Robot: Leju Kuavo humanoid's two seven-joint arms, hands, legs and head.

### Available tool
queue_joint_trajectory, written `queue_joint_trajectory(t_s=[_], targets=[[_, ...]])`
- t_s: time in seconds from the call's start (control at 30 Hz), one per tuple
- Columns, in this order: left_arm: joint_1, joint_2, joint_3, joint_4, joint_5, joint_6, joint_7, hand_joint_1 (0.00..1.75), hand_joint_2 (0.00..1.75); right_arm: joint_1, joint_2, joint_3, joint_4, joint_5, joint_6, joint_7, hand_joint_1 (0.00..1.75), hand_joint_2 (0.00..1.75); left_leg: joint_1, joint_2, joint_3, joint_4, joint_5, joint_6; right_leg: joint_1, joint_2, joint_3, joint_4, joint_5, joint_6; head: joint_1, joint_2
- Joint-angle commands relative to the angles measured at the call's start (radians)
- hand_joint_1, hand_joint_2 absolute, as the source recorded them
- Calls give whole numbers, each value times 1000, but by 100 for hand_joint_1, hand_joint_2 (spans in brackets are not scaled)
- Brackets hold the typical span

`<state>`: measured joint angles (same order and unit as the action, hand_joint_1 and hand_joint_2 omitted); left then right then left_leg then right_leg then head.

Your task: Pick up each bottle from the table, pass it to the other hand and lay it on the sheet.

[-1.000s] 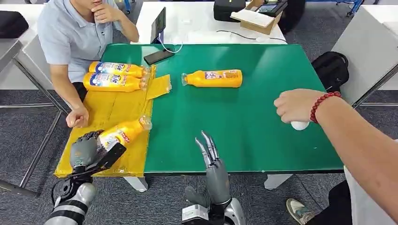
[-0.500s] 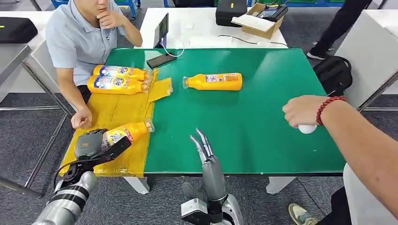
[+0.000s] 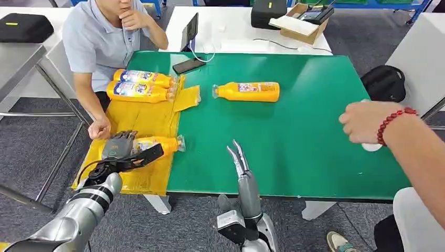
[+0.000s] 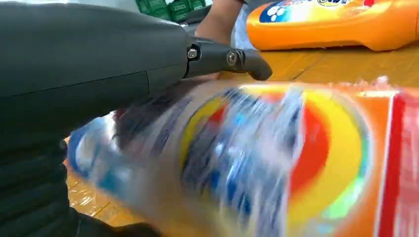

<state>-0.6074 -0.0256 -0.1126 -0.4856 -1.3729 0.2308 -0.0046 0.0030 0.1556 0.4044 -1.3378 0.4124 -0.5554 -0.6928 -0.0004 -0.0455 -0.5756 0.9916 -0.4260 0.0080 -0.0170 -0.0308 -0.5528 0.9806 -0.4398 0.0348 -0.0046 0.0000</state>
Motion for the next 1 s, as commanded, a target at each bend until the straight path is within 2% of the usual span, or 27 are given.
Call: queue_joint_trajectory(t_s=[0.03, 0.07, 0.13, 0.17, 0.23, 0.27, 0.33, 0.37, 0.43, 0.47, 0.6, 0.63, 0.67, 0.7, 0.77, 0.83, 0.87, 0.9, 0.93, 0.97, 1.0], targets=[[72, -36, -14, 133, 44, 4, -22, 0, 175, -21, -23, -30, 107, 3, 7, -5, 0, 0, 0, 7, -8, 0, 3, 0, 1, 5, -9, -1, 5, -1, 0, 0], [72, -38, 2, 131, 67, 1, -32, 0, 175, -25, -21, -32, 111, 3, 6, -5, 0, 0, -2, 2, -3, 3, -1, 1, -1, 1, -3, 2, 0, 1, 0, 0], [73, -44, 49, 110, 144, -6, -86, 0, 175, -34, -21, -33, 118, -1, 4, -5, 0, 0, -2, 7, -13, 3, -3, 2, -1, 6, -14, 1, 1, -1, 0, 0], [74, -54, 96, 89, 230, 7, -152, 0, 175, -34, -21, -36, 123, -6, 5, -5, 0, 0, -3, 3, -6, 6, -8, 2, -2, 2, -7, 5, -5, 1, 0, 0], [81, -73, 159, 46, 343, 5, -244, 0, 175, -31, -24, -32, 125, -14, 6, -5, 0, 0, -2, 6, -16, 7, -5, 2, -2, 4, -15, 5, -1, 1, 0, 0], [98, -101, 233, -26, 517, -6, -384, 0, 175, -25, -29, -18, 133, -20, 1, -5, 0, 0, -4, 1, -7, 4, -3, 4, -3, 0, -6, 2, -3, 3, 0, 0], [130, -122, 246, -139, 685, -26, -461, 0, 175, -19, -37, 4, 136, -32, -13, -5, 0, 0, -3, 10, -11, 0, 0, 3, -2, 8, -12, -3, 2, 2, 0, 0], [168, -143, 254, -250, 819, -44, -511, 0, 175, -17, -42, 18, 137, -38, -22, -5, 0, 0, -5, 9, -2, -1, 0, 4, -4, 7, -3, -4, 8, 5, 1, 0], [243, -161, 216, -458, 1051, -75, -478, 0, 175, -14, -42, 29, 146, -38, -38, -5, 0, 0, -3, 20, -3, -1, -4, 4, -3, 17, 4, -6, 12, 5, 1, 0], [290, -174, 195, -578, 1169, -37, -521, 0, 175, -12, -44, 39, 143, -36, -42, -5, 0, 0, -5, 22, -3, 1, -3, 4, -4, 18, 4, -4, 13, 5, 0, 0], [455, -231, 133, -916, 1507, -33, -499, 0, 175, 2, -51, 33, 118, 3, -104, -5, 0, 0, -3, 32, -10, 3, -8, 3, -3, 28, -5, -4, 12, 4, 1, 0], [507, -243, 100, -1001, 1599, -46, -482, 0, 175, -1, -61, 17, 105, 22, -139, 2, 0, 0, -5, 30, -13, 3, -6, 4, -4, 27, -9, -3, 12, 5, 0, 0], [533, -243, 74, -1040, 1634, -36, -472, 0, 175, -2, -65, -2, 100, 36, -143, 13, 0, 0, -4, 31, -12, 4, -9, 4, -3, 28, -9, -3, 11, 4, 0, 0], [567, -243, 40, -1078, 1682, -55, -469, 0, 175, 6, -47, -92, 85, 148, -143, 32, 0, 0, -6, 31, -14, 3, -7, 5, -5, 28, -12, -3, 12, 6, 0, 0], [613, -239, -4, -1115, 1689, -40, -482, 0, 175, -18, -79, -105, 96, 155, -143, 56, 0, 0, -5, 30, -15, 3, -9, 5, -5, 27, -12, -3, 11, 6, 0, 0], [648, -228, -51, -1116, 1656, -16, -511, 0, 175, -37, -102, -164, 125, 258, -143, 110, 0, 0, -5, 32, -17, 3, -9, 5, -5, 29, -14, -4, 12, 6, 1, 0], [653, -224, -63, -1111, 1648, -4, -531, 0, 175, -46, -110, -173, 143, 259, -143, 98, 0, 0, -6, 33, -18, 2, -10, 6, -6, 29, -16, -4, 12, 6, 0, 0], [656, -184, -102, -1095, 1636, 7, -539, 0, 175, -65, -109, -218, 179, 343, -143, 139, 0, 0, -5, 34, -17, 4, -12, 6, -4, 30, -15, -4, 11, 5, 0, 0], [664, -163, -125, -1074, 1646, 19, -557, 0, 175, -94, -121, -241, 226, 361, -143, 150, 0, 0, -6, 31, -19, 2, -10, 6, -6, 29, -16, -5, 12, 6, 0, 0], [667, -158, -129, -1065, 1653, 21, -569, 0, 175, -106, -126, -246, 243, 349, -143, 138, 0, 0, -5, 32, -18, 2, -10, 6, -5, 29, -15, -6, 12, 5, 0, 0], [670, -144, -155, -1058, 1609, 45, -597, 0, 175, -128, -130, -286, 286, 429, -143, 188, 0, 0, -5, 33, -17, 1, -10, 6, -4, 30, -14, -7, 13, 5, 0, 0]])
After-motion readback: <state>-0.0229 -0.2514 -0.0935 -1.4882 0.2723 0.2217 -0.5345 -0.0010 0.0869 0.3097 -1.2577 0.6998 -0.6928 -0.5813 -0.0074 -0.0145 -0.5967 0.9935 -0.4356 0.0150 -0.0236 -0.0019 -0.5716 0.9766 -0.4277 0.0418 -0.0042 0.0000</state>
